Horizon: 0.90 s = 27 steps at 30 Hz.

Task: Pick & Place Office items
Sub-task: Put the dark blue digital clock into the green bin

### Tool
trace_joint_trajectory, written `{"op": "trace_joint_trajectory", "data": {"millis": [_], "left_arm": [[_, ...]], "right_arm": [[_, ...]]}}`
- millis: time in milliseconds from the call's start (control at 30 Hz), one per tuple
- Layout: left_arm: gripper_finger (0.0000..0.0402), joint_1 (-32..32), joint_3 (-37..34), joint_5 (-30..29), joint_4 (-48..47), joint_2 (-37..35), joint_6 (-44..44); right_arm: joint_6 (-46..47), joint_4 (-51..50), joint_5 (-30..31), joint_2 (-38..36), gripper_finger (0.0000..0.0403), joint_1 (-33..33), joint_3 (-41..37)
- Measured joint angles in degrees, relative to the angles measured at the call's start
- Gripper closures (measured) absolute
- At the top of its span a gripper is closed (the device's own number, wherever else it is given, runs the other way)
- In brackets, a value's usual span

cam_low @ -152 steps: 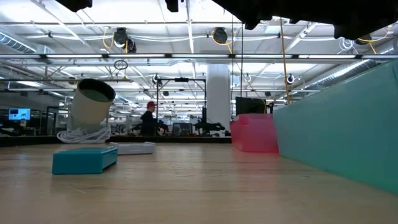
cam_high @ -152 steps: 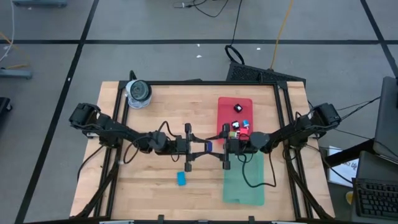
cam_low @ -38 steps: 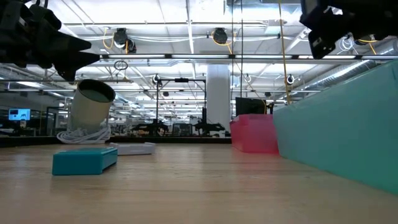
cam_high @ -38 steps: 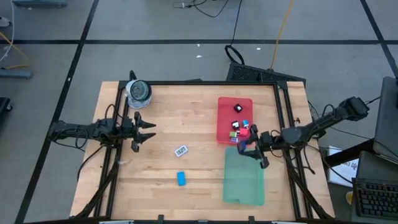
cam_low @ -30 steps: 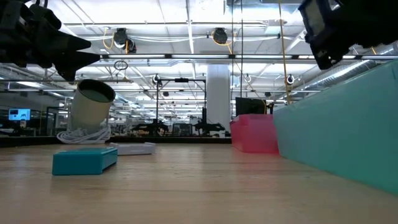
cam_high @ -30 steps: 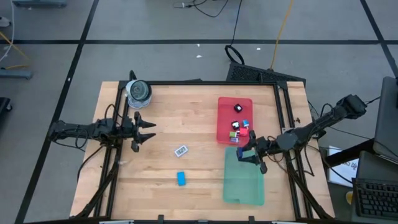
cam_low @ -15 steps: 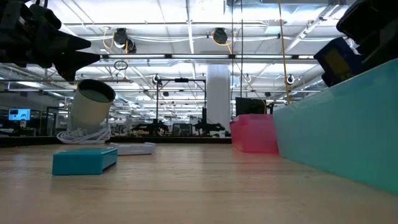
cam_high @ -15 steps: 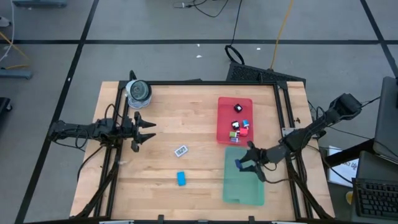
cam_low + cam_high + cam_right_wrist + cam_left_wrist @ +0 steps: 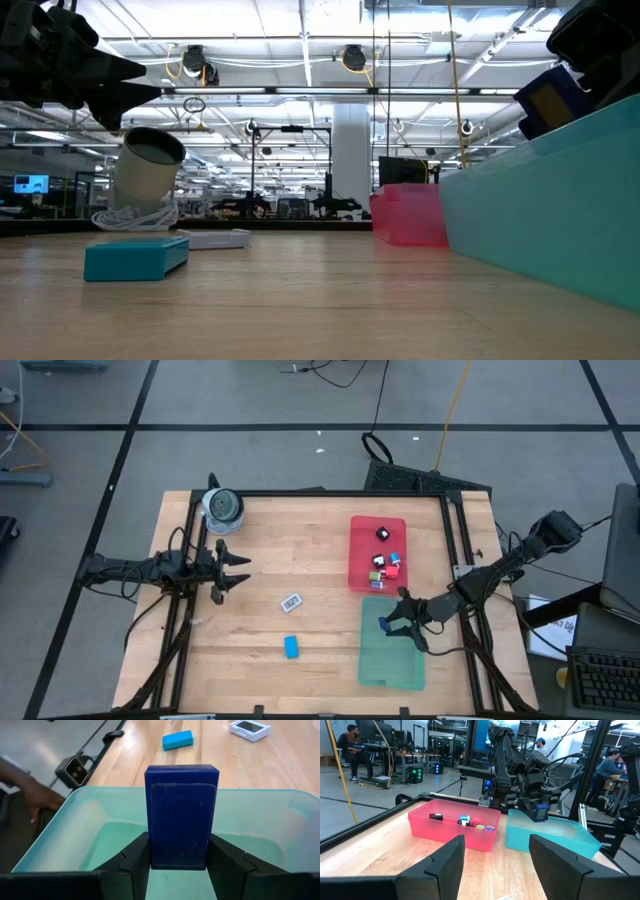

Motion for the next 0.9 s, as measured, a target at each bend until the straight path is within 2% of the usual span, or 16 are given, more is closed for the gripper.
{"op": "trace_joint_trajectory", "data": {"millis": [633,900], "left_arm": [[0.0176,0.0,0.0,0.0,0.0,0.0,0.0],[0.0176,0.0,0.0,0.0,0.0,0.0,0.0]], "right_arm": [[-1.9,-0.1,0.0,0.0,0.0248,0.0,0.0],[-1.8,-0.1,0.0,0.0,0.0218,0.0,0.0]]}}
